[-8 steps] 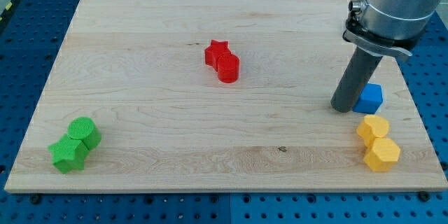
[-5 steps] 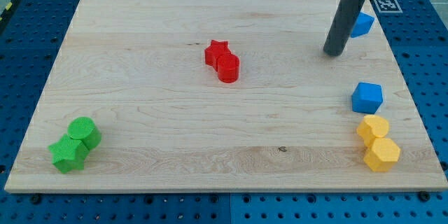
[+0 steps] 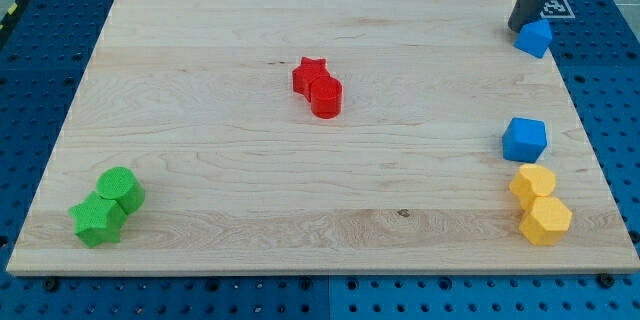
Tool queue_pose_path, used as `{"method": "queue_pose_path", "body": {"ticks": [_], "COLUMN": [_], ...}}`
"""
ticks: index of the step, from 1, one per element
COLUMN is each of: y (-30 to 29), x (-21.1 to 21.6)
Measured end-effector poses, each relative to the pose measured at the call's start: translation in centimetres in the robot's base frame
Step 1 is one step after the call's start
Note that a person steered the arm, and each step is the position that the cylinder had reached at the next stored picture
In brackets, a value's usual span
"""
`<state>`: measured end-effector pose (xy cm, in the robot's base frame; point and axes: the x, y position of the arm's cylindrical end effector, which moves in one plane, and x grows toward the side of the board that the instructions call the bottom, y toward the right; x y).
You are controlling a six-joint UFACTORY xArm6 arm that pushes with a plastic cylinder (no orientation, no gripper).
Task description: Slide the blue triangle towards down
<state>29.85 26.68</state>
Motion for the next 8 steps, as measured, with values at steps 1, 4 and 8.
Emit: {"method": "queue_pose_path", "body": {"ticks": [1, 4, 8], "y": [-0.3, 5.8, 0.3], "x": [-2.6, 2.8, 1.0]}}
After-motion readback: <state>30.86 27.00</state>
